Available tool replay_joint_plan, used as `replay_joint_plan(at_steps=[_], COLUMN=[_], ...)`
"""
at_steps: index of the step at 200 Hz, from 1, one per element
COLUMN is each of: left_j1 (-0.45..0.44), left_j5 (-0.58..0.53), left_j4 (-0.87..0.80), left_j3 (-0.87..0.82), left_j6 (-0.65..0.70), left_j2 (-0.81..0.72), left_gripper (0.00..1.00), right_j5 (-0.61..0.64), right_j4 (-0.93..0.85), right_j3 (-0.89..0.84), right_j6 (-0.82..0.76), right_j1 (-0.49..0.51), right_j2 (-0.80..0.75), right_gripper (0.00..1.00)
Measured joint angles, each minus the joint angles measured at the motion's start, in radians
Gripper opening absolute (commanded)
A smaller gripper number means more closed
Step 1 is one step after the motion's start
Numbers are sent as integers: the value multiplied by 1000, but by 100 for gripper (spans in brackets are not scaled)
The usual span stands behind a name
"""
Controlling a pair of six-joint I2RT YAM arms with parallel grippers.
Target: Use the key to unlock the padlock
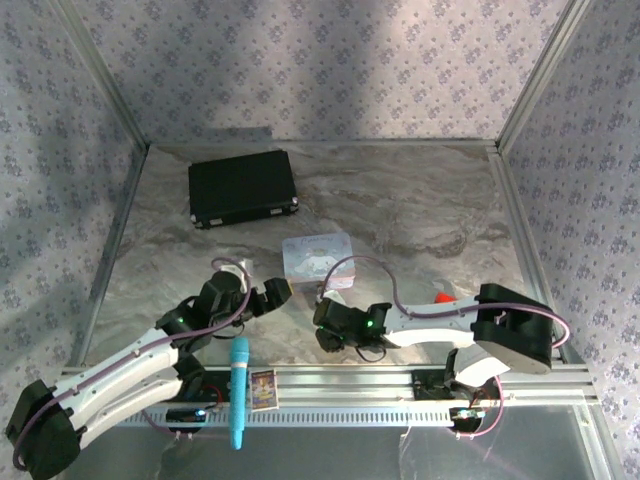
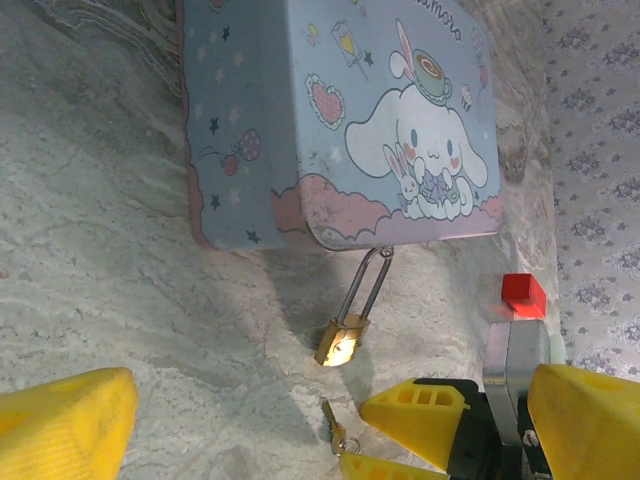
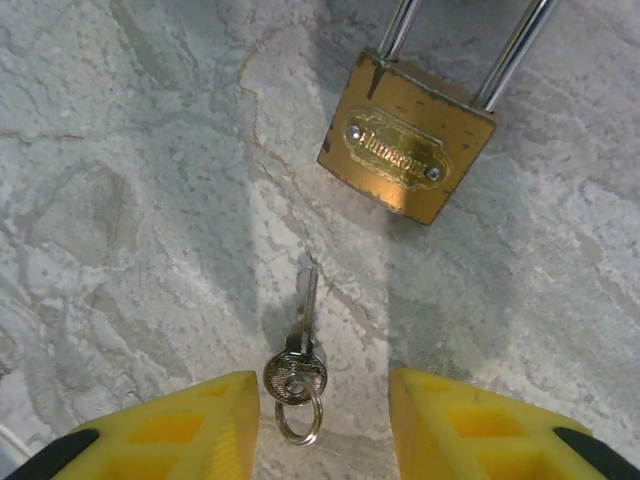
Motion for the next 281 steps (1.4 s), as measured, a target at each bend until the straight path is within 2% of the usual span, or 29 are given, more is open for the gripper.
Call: replay_joint_plan(at_steps=[33,59,80,113,197,223,249,281], left_j1=[-2,-2,-2,-2,-2,-2,-2,-2], left_j5=[-11,-18,-30,-40,-48,-50,-55,-55], left_j4=[0,0,-7,-10,-10,-9,-9,-8], left_j3=[-1,-8,-16,-25,-36,-36,-36,-36], left_j6=[-1,-12,-19,-20,-23,-23,-23,-23], left_j2=[-24,-39,-56,-66,-59,-48,-47,-47], left_gripper=[100,100,100,100,100,100,100,100], right_j5=[43,71,95,92,-108,-158,-183,-201], right_j4=[-45,-78,-91,-88,-6,-17,-40,-66], right_j3=[33,55,60,58,-6,-5,2,2], right_j6=[3,5,7,6,-85,-130,-166,-195], right_j1=[14,26,32,27,-32,-41,-58,-102], right_j2=[32,51,56,52,-12,-13,-21,-47], right_gripper=[27,24,12,7,12,26,32,36])
